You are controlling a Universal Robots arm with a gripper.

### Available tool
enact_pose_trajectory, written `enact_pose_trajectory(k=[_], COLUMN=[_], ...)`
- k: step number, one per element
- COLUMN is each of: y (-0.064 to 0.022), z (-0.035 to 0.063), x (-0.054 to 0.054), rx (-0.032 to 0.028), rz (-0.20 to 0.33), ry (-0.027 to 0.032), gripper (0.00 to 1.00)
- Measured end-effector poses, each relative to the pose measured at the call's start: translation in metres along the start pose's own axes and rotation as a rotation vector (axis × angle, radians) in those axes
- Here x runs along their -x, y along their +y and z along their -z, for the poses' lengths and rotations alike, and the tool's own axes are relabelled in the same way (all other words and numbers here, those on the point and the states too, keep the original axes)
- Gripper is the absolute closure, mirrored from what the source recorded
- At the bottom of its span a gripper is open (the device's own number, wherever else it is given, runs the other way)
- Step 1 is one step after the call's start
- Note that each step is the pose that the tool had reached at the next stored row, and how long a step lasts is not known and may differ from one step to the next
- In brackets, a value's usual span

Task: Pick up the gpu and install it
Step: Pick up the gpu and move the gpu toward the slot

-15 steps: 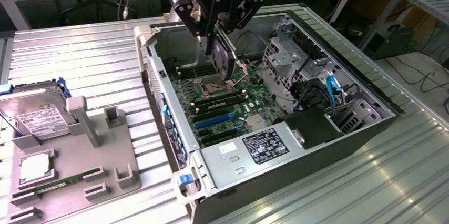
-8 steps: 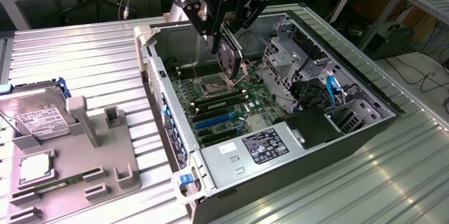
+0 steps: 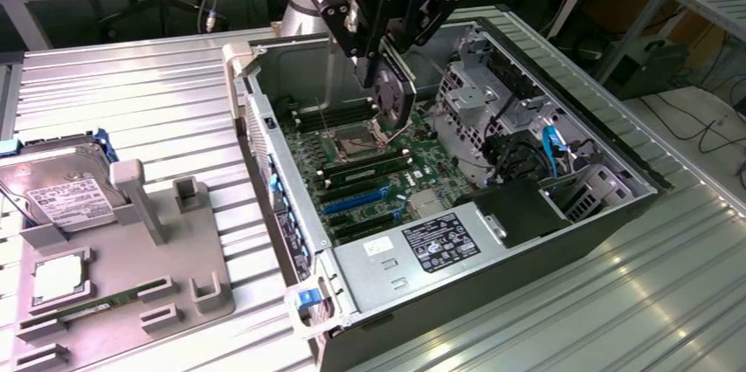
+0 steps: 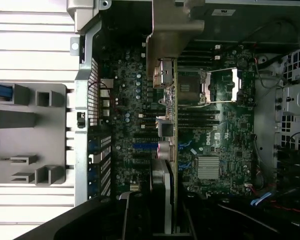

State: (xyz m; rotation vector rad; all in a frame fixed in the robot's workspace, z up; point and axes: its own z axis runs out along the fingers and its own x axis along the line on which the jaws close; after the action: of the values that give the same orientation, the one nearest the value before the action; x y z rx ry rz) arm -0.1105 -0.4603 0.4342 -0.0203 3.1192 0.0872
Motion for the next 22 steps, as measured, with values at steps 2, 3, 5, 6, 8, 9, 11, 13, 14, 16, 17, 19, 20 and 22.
enact_pose_trajectory(k=[2, 3, 5, 6, 8, 9, 11, 13, 14, 16, 17, 19, 20, 22], y=[0.0, 0.0, -0.0001, -0.0001, -0.0001, -0.0002, -0.0002, -0.0002, -0.0002, -0.0003, -0.0003, -0.0003, -0.0003, -0.0004], z=[-0.0001, -0.0001, -0.0001, -0.0002, -0.0002, -0.0002, -0.0003, -0.0003, -0.0004, -0.0005, -0.0005, -0.0005, -0.0006, -0.0006], x=[0.003, 0.004, 0.007, 0.008, 0.011, 0.012, 0.014, 0.017, 0.018, 0.022, 0.023, 0.025, 0.026, 0.03], rx=[0.0, 0.0, 0.0, 0.0, 0.0, 0.0, 0.0, 0.0, 0.0, 0.0, 0.0, 0.0, 0.0, 0.0], rz=[0.0, 0.0, 0.0, 0.0, 0.0, 0.0, 0.0, 0.0, 0.0, 0.0, 0.0, 0.0, 0.0, 0.0], ry=[0.0, 0.0, 0.0, 0.0, 0.0, 0.0, 0.0, 0.0, 0.0, 0.0, 0.0, 0.0, 0.0, 0.0], gripper=[0.72, 0.72, 0.72, 0.72, 0.72, 0.72, 0.72, 0.72, 0.72, 0.72, 0.72, 0.72, 0.72, 0.72])
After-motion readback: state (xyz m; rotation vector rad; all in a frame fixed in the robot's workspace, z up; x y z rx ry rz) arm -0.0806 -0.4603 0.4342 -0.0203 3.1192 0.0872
